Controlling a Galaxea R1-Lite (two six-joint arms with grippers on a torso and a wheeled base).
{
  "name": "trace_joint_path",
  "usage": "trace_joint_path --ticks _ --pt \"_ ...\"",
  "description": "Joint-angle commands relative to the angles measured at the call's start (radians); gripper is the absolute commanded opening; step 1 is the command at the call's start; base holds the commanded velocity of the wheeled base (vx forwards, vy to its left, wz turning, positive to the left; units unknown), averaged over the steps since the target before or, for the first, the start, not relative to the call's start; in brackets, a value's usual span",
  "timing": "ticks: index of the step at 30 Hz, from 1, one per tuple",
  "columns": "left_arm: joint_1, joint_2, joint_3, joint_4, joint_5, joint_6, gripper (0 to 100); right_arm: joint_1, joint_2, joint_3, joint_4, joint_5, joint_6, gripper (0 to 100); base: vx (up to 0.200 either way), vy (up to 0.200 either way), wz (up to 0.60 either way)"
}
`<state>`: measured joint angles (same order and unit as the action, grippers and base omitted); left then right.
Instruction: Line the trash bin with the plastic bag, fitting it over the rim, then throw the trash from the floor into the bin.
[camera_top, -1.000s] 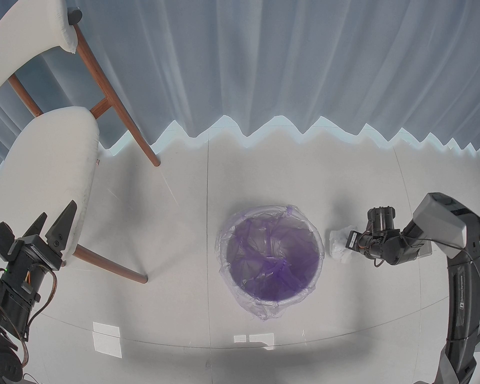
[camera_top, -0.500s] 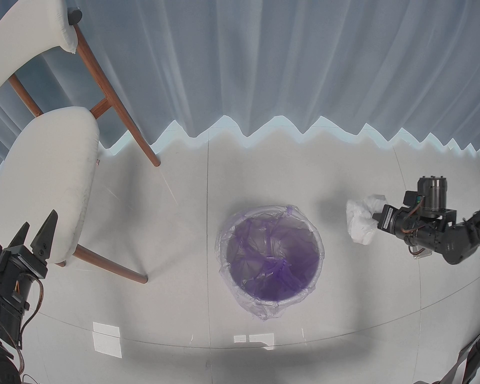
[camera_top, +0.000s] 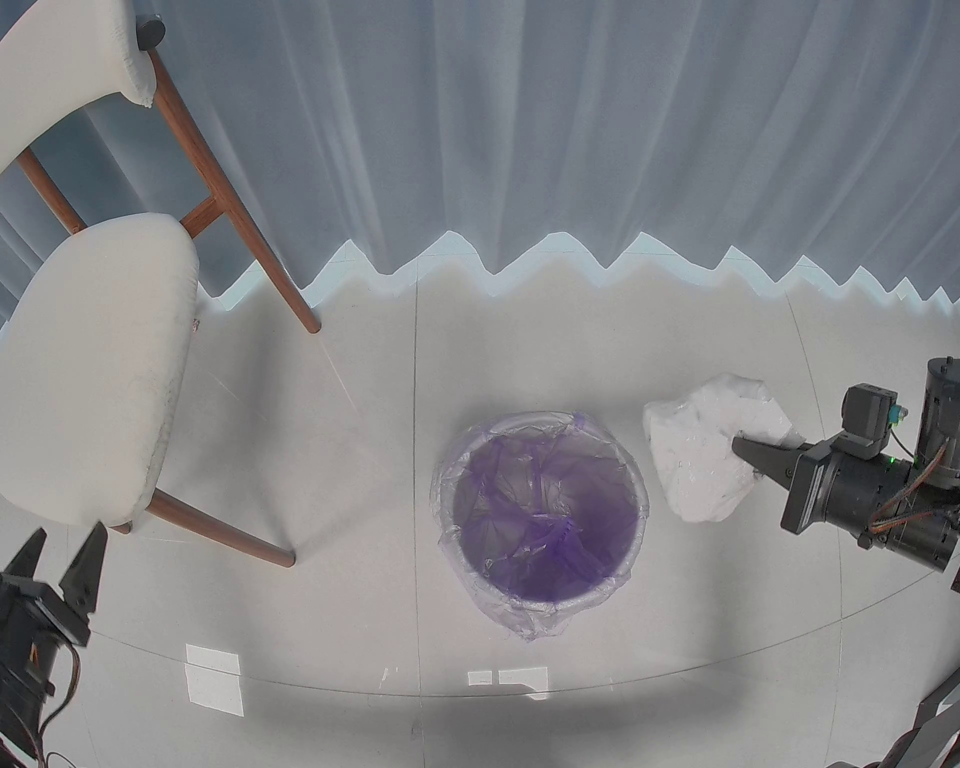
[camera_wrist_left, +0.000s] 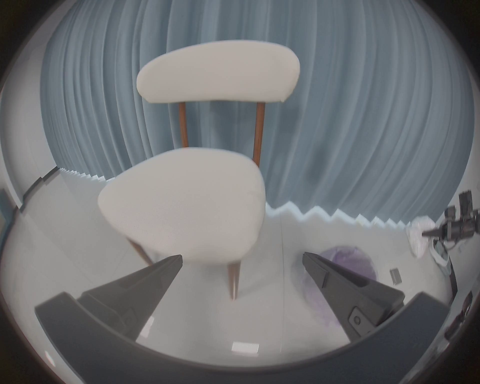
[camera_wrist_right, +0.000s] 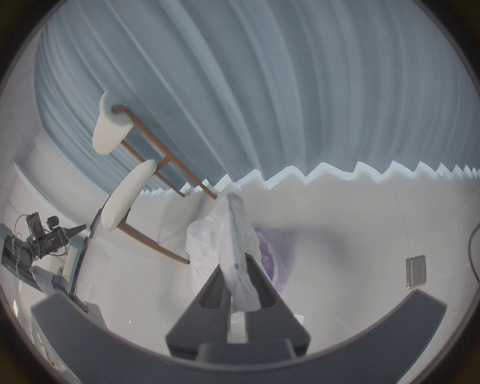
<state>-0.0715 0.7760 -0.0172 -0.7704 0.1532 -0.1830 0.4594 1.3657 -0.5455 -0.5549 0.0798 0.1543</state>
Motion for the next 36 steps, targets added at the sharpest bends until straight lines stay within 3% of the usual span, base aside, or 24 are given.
trace_joint_path --ticks 1,3,5,7,18,21,22,27,31,36 --pt "-0.01 -0.405 0.017 0.376 -0.001 0.057 100 0.104 0.081 0.042 0.003 0.008 -0.107 0 0.0 0.0 0.0" --pt "-0.014 -0.46 0.017 0.445 -0.001 0.069 100 0.105 0.096 0.042 0.001 0.009 -0.114 0 0.0 0.0 0.0" --pt "-0.04 -0.649 0.017 0.658 0.0 0.143 100 0.116 0.128 0.044 0.0 0.015 -0.119 0 0.0 0.0 0.0" --pt "-0.042 -0.707 0.013 0.758 0.003 0.178 100 0.127 0.151 0.042 -0.007 0.017 -0.117 0 0.0 0.0 0.0" --pt "-0.033 -0.682 0.016 0.729 0.029 0.151 100 0.177 0.328 0.029 -0.062 0.023 -0.145 0 0.0 0.0 0.0" --pt "0.042 -0.685 0.016 0.729 0.043 0.138 100 0.179 0.368 -0.002 -0.089 0.021 -0.148 0 0.0 0.0 0.0" --pt "0.114 -0.698 0.016 0.729 0.023 0.14 100 0.185 0.404 -0.033 -0.092 0.021 -0.15 0 0.0 0.0 0.0" --pt "0.071 -0.733 0.016 0.731 -0.015 0.166 100 0.196 0.526 -0.137 -0.099 0.012 -0.145 0 0.0 0.0 0.0" --pt "0.064 -0.77 0.014 0.729 -0.152 0.246 100 0.185 0.616 -0.257 -0.097 -0.017 -0.139 0 0.0 0.0 0.0" --pt "0.065 -0.77 0.017 0.721 -0.098 0.208 100 0.185 0.736 -0.36 -0.096 -0.052 -0.137 0 0.0 0.0 0.0"
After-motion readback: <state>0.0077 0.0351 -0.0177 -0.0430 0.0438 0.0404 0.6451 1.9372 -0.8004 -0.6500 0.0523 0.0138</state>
